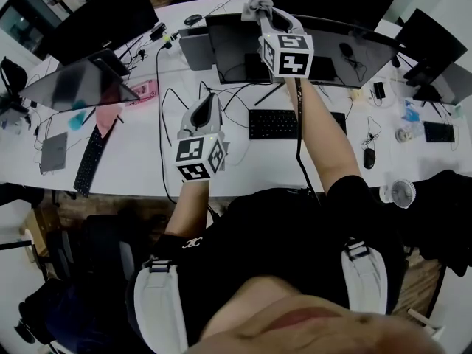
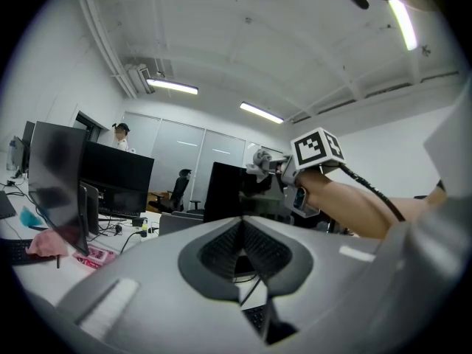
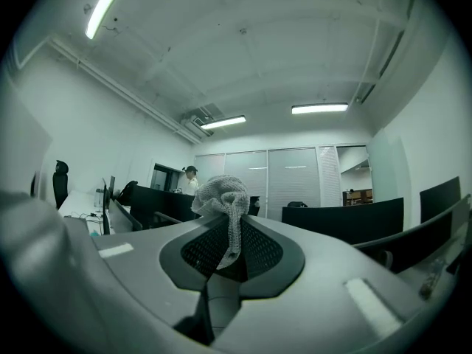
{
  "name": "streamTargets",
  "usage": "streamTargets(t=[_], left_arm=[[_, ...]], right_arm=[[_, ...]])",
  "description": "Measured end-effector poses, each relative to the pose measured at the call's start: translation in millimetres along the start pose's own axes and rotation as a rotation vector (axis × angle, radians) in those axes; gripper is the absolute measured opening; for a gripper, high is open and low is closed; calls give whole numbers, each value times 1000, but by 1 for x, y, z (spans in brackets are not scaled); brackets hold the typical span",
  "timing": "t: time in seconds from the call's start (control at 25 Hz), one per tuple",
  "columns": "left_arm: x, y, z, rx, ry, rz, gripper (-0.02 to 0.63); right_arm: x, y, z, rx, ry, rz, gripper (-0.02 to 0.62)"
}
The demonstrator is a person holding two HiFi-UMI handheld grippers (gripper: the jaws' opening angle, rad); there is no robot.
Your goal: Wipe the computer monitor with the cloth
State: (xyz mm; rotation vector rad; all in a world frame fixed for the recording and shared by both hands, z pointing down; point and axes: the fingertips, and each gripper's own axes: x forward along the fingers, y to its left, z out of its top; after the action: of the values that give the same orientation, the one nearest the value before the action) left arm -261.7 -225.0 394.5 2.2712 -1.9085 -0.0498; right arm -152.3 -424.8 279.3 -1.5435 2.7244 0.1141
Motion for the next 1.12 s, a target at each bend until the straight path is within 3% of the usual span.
streamTargets(t=[0.6,1.12], left_arm=[[47,-77,-7,28,31,-99,54],[82,-134,-16,41,58,-124,54]], right_arm=[[-43,-119,-6,-51,20,-150,43],[-77,-217,-11,-62,33,-246,43]])
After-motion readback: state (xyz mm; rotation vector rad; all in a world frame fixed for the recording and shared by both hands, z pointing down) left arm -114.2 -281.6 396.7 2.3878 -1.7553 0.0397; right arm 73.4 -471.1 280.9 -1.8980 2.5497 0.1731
